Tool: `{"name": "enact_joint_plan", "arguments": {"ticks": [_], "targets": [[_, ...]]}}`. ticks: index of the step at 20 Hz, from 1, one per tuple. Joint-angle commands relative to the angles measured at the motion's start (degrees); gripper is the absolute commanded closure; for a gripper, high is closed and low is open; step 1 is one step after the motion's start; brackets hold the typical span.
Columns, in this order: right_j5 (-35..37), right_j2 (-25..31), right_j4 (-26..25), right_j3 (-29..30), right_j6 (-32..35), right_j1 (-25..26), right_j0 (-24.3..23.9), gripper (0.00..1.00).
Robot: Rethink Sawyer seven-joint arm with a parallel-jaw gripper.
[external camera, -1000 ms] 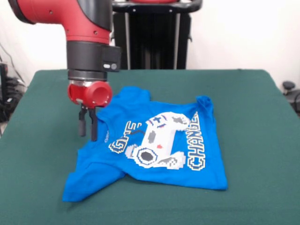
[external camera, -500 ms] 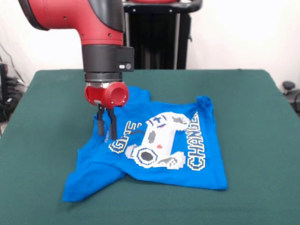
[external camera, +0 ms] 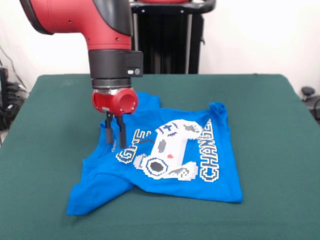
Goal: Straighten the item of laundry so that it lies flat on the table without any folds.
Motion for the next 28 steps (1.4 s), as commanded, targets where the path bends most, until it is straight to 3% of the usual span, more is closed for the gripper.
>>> {"name": "enact_joint_plan", "arguments": {"ticks": [1,7,22,28], "targets": [[7.01,3.05,-1.39,4.19,0.11,5.04,2.11,0.00],[8.13,2.43,-1.10,4.84,-0.07,5.64,2.59,0.00],[14.26,-3.27,-0.56,-0.29,-1.20,6.50,4.69,0.00],[15.59,-4.35,-0.55,2.70,-0.77,2.78,4.90,0.00]]}}
